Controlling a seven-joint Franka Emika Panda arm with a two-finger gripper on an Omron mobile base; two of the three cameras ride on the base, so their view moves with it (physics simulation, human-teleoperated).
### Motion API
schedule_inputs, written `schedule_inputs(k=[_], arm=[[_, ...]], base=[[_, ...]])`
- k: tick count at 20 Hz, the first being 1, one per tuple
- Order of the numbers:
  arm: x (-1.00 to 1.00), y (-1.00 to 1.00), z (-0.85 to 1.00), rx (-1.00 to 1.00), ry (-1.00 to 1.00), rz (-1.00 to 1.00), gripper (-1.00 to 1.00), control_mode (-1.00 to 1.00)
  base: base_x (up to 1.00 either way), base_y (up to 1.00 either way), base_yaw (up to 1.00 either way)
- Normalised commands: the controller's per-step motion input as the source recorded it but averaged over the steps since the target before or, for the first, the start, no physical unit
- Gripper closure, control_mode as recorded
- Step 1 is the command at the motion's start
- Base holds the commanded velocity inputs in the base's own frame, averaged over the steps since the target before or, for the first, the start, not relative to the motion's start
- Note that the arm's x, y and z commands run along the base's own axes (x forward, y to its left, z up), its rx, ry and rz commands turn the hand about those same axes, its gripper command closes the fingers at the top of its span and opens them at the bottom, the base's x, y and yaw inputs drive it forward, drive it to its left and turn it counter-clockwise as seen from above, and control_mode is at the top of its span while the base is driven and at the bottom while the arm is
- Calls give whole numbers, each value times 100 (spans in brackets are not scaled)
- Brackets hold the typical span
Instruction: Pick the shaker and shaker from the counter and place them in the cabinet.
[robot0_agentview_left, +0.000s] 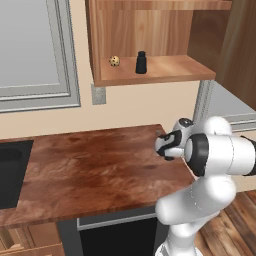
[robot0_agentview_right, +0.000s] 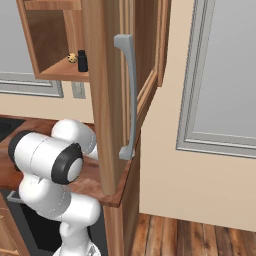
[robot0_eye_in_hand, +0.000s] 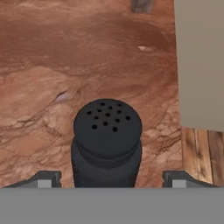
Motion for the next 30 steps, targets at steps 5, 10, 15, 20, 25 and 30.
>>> schedule_inputs(k=[5, 10, 15, 20, 25, 30], arm=[[15, 1, -16, 2, 0, 0, 100, -100], [1, 0, -18, 3, 0, 0, 100, -100], [0, 2, 5, 0, -1, 0, 100, -100], [-11, 18, 48, 0, -6, 0, 100, -100], [-9, 27, 55, 0, -5, 0, 100, -100], [-8, 26, 66, 0, -5, 0, 100, -100]], base=[[0, 0, 0], [0, 0, 0], [0, 0, 0], [0, 0, 0], [0, 0, 0], [0, 0, 0]])
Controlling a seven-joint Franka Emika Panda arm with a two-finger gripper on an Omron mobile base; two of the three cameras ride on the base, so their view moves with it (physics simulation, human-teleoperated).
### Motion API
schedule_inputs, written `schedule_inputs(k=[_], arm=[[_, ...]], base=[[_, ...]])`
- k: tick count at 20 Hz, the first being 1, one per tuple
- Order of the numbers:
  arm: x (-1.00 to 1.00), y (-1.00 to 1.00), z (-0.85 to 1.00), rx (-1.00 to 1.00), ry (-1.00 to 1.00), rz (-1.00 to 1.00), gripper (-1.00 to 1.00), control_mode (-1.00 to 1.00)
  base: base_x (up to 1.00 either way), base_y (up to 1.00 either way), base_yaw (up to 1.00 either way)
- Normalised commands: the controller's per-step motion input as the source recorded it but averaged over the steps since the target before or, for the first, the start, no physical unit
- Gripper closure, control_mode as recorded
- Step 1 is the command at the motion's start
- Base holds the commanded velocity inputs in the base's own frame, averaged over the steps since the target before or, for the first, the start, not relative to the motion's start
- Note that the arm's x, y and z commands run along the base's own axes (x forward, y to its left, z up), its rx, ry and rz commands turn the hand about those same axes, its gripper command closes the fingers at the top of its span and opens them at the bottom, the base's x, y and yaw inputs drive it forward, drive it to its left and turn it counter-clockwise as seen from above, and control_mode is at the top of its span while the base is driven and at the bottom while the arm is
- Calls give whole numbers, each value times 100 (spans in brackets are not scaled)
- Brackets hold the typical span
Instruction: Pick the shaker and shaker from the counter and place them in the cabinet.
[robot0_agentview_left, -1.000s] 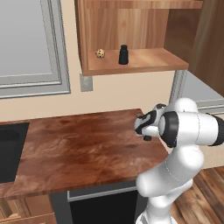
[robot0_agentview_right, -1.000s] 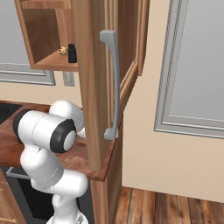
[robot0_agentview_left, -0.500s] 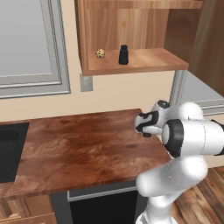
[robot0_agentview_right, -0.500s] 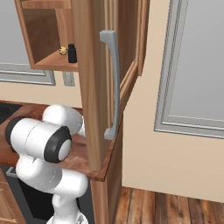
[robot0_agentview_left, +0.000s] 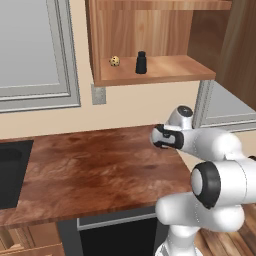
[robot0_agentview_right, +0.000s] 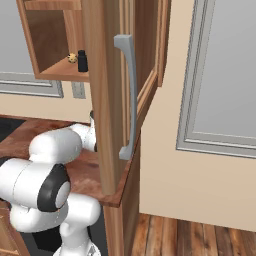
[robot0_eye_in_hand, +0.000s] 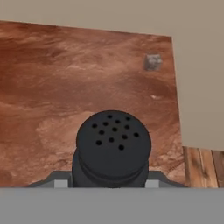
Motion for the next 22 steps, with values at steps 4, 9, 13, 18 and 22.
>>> schedule_inputs(k=[4, 9, 13, 18, 22], arm=[[-14, 19, 76, 0, -6, 0, 100, -100], [-20, 13, 71, 0, -4, -3, 100, -100], [-32, 2, 67, 0, -6, -5, 100, -100], [-40, 0, 69, 0, -8, -7, 100, -100], [-32, 0, 70, 0, -9, -11, 100, -100]], base=[[0, 0, 0], [0, 0, 0], [0, 0, 0], [0, 0, 0], [0, 0, 0]])
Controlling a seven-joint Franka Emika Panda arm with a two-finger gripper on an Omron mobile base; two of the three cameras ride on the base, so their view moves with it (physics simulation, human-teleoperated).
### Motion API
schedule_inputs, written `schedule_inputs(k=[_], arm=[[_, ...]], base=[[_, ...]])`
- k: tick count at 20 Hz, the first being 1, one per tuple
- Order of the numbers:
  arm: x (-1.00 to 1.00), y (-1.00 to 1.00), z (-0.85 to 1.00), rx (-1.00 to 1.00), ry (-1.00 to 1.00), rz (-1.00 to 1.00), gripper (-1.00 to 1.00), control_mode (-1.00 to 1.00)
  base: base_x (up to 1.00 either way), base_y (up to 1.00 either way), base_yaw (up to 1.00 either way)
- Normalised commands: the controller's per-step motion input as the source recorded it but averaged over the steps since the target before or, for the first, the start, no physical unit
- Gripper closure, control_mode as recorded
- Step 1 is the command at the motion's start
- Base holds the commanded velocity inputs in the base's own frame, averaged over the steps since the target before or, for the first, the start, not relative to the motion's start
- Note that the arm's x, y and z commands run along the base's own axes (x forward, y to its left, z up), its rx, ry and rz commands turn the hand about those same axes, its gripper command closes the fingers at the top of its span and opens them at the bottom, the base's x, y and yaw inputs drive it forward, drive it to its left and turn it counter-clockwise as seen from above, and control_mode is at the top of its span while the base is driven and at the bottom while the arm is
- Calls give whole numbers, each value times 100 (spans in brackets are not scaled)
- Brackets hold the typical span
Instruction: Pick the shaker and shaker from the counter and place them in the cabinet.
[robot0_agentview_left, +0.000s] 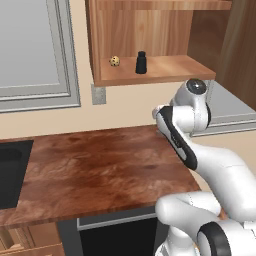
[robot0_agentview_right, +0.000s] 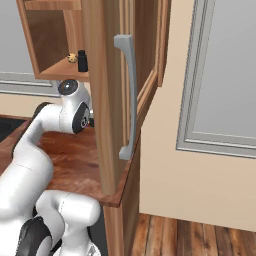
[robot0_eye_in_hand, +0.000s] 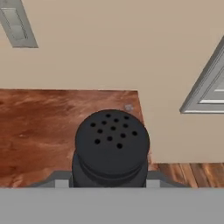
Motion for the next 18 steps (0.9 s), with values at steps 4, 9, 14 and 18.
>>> schedule_inputs(k=[4, 9, 14, 18], arm=[[-21, 0, 65, -1, -8, -18, 100, -100], [-6, 0, 62, -1, -9, -15, 100, -100], [0, -2, 58, 0, -8, -8, 100, -100], [2, -10, 56, 0, -6, -4, 100, -100]], base=[[0, 0, 0], [0, 0, 0], [0, 0, 0], [0, 0, 0]])
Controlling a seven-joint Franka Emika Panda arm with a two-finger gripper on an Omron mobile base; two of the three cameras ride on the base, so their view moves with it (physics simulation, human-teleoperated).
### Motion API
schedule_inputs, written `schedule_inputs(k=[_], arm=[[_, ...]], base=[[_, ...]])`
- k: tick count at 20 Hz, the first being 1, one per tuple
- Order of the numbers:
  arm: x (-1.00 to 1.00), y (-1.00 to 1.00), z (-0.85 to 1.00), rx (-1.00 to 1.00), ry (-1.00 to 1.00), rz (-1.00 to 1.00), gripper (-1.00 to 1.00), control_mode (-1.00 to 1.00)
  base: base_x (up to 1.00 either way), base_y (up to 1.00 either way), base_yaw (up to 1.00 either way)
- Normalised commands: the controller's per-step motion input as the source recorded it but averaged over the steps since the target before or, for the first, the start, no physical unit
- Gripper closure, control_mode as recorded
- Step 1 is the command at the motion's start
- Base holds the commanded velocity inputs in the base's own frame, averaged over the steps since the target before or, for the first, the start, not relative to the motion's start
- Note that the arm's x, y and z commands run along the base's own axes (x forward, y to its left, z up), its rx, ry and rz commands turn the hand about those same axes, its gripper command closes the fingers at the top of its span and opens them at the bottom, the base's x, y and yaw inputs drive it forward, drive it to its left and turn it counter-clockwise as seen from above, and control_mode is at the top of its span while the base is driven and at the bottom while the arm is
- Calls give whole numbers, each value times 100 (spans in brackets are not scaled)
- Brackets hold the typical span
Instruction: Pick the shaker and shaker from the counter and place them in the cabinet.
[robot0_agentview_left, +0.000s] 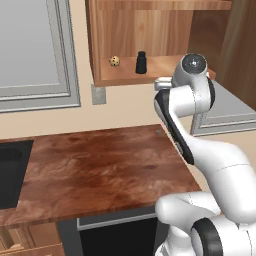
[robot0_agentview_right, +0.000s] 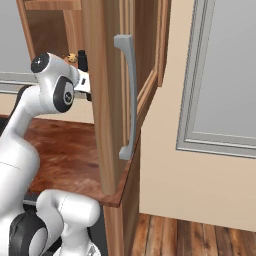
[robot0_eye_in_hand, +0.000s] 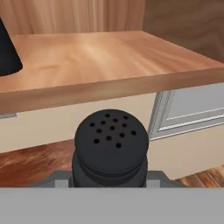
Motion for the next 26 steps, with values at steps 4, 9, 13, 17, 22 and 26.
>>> schedule_inputs(k=[4, 9, 13, 17, 22, 26], arm=[[6, -13, 58, 0, -6, -2, 100, -100], [3, -2, 51, 0, -6, -1, 100, -100], [8, 0, 38, 0, -3, -1, 100, -100], [17, -2, 10, 0, 0, 0, 100, -100], [24, -7, 0, 0, 0, 0, 100, -100], [24, -5, -11, 0, 0, 0, 100, -100]], base=[[0, 0, 0], [0, 0, 0], [0, 0, 0], [0, 0, 0], [0, 0, 0], [0, 0, 0]])
